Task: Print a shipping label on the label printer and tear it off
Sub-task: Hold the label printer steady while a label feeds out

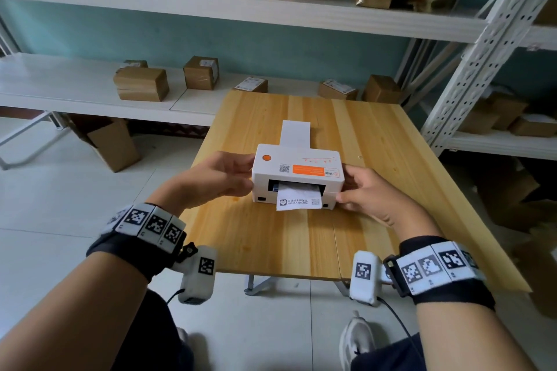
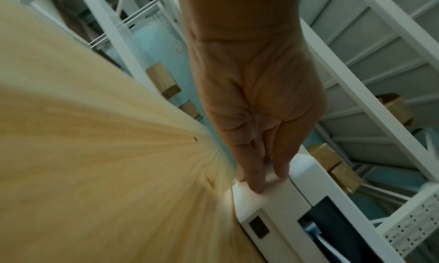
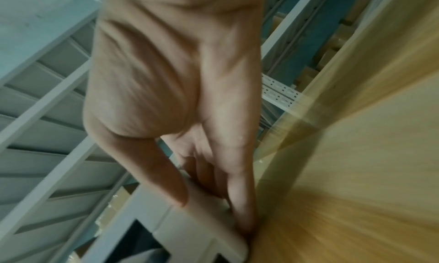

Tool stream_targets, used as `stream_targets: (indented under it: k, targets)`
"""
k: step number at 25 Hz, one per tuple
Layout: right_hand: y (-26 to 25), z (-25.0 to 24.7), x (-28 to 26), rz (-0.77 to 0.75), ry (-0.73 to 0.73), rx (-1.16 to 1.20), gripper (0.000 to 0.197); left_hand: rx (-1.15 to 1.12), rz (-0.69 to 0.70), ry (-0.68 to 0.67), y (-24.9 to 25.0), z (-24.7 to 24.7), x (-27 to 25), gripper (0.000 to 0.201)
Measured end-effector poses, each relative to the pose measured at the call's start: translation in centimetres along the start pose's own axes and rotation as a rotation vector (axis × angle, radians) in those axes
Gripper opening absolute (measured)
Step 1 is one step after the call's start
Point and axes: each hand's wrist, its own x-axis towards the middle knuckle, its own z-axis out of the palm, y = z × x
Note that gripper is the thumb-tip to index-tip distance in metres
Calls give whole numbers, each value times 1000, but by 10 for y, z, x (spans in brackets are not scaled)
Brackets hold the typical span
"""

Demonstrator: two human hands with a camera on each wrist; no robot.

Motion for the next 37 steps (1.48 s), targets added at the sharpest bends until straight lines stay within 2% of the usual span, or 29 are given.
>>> stream_targets:
  k: [3,5,8,13,18,24,28,33,37]
  targets:
    - [-7,1,4,39,-19,-51,55,12,-43,60,5,-4,6,43]
    - [-7,0,6,-16,37,-159,46,94,-32,146,7,-2,10,37]
    - [-5,-1,5,-133,149,-357,36,189,2,255,4,0,18,39]
    - [-3,1,10,-240,214,-359,41,272,111,332,-10,4,27,33]
    - [-1,3,17,-245,271,-294,44,261,151,318,-5,8,23,36]
    - [-2,4,8,-241,179,-303,54,217,153,263,-3,9,16,40]
    - [3,5,9,-251,221,-278,49,207,137,347,-4,8,19,33]
    - [2,5,14,-252,334,-265,37,247,134,349,-8,6,20,33]
    - [1,3,12,-242,320,-258,35,283,152,321,-11,5,21,35]
